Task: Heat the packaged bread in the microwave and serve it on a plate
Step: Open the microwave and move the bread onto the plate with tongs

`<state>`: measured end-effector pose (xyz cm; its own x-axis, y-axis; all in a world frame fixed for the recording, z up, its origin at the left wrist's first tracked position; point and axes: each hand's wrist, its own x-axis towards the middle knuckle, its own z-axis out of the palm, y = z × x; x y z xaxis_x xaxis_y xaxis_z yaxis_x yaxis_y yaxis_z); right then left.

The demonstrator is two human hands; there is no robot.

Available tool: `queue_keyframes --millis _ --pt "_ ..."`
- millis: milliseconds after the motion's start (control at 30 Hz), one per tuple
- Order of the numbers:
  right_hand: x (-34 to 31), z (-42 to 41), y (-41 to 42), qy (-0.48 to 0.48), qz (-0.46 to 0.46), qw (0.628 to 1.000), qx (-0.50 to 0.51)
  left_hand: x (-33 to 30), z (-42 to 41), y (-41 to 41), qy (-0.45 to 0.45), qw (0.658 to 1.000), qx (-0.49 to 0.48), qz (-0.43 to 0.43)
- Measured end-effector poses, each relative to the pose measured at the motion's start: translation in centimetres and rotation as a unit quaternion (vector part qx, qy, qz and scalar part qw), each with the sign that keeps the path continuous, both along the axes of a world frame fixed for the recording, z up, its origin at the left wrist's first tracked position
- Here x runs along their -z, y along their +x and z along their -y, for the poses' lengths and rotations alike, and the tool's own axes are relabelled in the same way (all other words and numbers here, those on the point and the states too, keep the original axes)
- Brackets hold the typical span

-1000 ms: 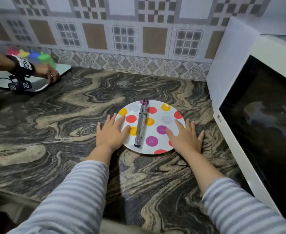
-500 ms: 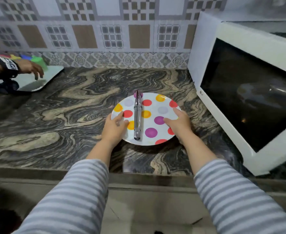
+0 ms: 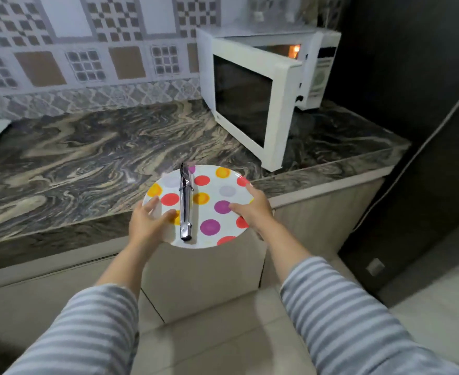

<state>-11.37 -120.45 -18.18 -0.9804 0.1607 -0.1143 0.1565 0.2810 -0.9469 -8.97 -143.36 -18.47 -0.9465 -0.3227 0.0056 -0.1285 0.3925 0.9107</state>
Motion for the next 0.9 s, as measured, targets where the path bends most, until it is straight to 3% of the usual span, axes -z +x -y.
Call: queue_keyframes --millis 500,700,900 --pt "-0.8 -23.9 12.9 0.025 0.006 0.994 0.102 0.4 -24.0 7.8 0.048 0.995 0.089 -0.016" --pt "-2.5 -33.8 12.6 0.092 0.013 0.991 0.092 0.7 -33.6 8.3 0.083 0.992 0.096 -0.003" --pt "-3.2 -39.2 8.8 0.061 0.040 0.993 0.089 -0.8 -38.9 4.9 0.096 0.991 0.089 0.009"
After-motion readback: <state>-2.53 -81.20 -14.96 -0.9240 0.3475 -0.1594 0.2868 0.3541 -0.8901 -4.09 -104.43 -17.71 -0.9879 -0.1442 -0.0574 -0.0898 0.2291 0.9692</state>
